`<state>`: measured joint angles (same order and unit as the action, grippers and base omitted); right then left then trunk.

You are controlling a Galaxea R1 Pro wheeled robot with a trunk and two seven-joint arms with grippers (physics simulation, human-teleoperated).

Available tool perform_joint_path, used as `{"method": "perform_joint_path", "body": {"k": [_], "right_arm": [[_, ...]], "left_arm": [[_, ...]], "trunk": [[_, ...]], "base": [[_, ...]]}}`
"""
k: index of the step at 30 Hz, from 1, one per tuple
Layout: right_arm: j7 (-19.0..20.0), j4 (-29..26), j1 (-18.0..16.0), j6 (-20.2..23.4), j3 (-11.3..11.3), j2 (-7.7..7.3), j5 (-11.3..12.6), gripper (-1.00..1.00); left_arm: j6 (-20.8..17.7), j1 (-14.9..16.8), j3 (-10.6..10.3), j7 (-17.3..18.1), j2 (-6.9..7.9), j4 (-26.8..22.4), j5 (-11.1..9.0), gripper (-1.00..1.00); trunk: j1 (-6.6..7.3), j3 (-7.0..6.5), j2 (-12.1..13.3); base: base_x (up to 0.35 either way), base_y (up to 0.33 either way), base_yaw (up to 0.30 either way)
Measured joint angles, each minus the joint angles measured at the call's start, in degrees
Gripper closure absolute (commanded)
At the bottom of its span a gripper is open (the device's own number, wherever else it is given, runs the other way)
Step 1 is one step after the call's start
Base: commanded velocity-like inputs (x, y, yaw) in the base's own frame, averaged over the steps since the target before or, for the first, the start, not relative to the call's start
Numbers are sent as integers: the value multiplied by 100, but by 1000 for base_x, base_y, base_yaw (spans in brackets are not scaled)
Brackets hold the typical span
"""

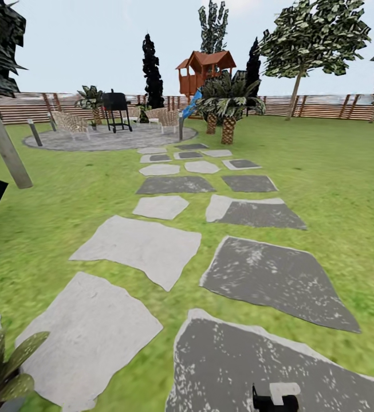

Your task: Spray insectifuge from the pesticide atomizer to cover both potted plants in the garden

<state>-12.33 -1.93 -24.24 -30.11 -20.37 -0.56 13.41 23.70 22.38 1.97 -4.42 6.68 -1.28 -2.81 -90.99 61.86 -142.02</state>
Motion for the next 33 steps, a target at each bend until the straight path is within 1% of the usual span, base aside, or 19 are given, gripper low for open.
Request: {"method": "perform_joint_path", "body": {"k": [12, 15, 17, 20, 27, 33], "right_arm": [[-14, -7, 0, -3, -5, 13, 6, -100], [-20, -6, -1, -3, -5, 13, 9, -100], [-23, -6, -2, -1, -1, 14, 12, -100], [-23, -6, -2, -1, 3, 3, 21, -100], [-23, -6, -2, -4, 4, -23, 16, -100], [-24, -9, 0, -8, 1, -40, 16, -100]], "left_arm": [[0, 0, 1, 1, 3, 0, -1, 100], [-1, -1, -1, 6, -15, -2, 34, 100], [1, -2, 1, 9, 13, -2, 35, 100], [6, -2, -7, 23, 17, -2, 62, 100], [5, -2, 0, 8, 44, -2, 27, 100], [3, 0, 0, 7, 44, 0, 24, 100]], "trunk": [[0, 0, 0], [0, 0, 0], [0, 0, 0], [0, 0, 0], [0, 0, 0], [0, 0, 0]], "base": [[340, -117, 9], [340, -124, 219], [334, -151, 272], [333, -158, 275], [320, -161, 264], [307, -162, 46]]}}
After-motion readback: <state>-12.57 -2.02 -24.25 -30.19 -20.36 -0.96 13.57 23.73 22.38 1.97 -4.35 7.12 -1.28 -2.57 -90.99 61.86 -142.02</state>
